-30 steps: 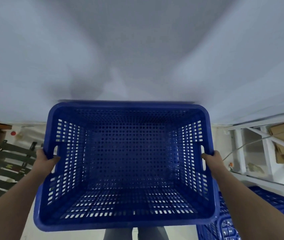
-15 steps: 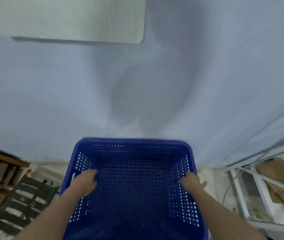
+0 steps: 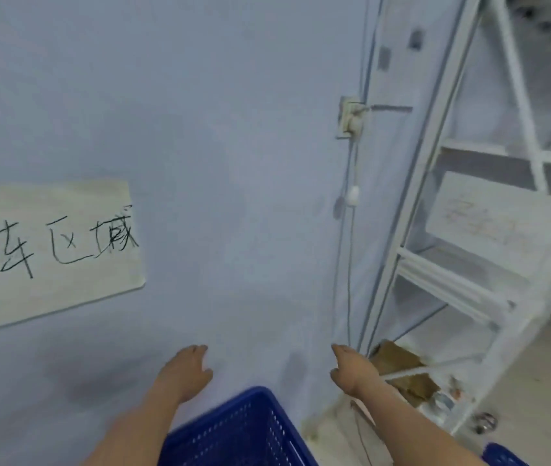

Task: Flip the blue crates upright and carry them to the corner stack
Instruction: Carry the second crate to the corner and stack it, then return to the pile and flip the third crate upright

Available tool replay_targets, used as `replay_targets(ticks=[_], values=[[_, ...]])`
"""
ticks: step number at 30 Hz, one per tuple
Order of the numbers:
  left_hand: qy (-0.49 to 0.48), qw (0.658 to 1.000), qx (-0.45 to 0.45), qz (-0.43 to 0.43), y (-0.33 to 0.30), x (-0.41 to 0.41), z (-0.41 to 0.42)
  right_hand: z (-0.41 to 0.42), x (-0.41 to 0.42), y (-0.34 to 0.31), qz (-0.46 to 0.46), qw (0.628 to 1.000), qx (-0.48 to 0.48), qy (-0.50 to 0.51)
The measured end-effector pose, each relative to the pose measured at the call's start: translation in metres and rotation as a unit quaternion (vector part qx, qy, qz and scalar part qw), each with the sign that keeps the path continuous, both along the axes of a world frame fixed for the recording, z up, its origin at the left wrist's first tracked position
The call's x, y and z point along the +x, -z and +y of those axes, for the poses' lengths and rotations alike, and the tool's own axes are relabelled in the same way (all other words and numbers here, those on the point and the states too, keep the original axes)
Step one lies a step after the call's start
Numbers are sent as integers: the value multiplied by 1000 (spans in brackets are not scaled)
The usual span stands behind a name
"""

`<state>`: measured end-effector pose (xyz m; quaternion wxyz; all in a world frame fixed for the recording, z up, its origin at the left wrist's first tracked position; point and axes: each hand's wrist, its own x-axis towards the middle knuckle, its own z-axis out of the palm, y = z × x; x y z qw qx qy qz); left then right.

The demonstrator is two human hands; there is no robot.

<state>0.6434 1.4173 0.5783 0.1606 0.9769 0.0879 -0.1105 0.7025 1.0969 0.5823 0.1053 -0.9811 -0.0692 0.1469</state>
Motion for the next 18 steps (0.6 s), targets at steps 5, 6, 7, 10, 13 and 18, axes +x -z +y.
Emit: replay_targets(ticks=[5,6,7,10,13,18], values=[[121,992,-12,-30,-46,26,-57,-65,-52,-62,-41,989,-1,143],[142,989,-18,-37,-54,28,-72,-75,-67,-75,-38,986,-7,161],[162,986,-22,-44,-61,29,-89,-84,-81,-87,-41,983,-14,180],[227,971,-39,-66,-81,24,-143,-112,-125,-111,-55,970,-44,233],[292,952,-55,-69,-92,7,-202,-140,-169,-125,-55,957,-60,279],[388,918,-58,-60,-108,-32,-286,-188,-236,-149,-64,929,-81,356]])
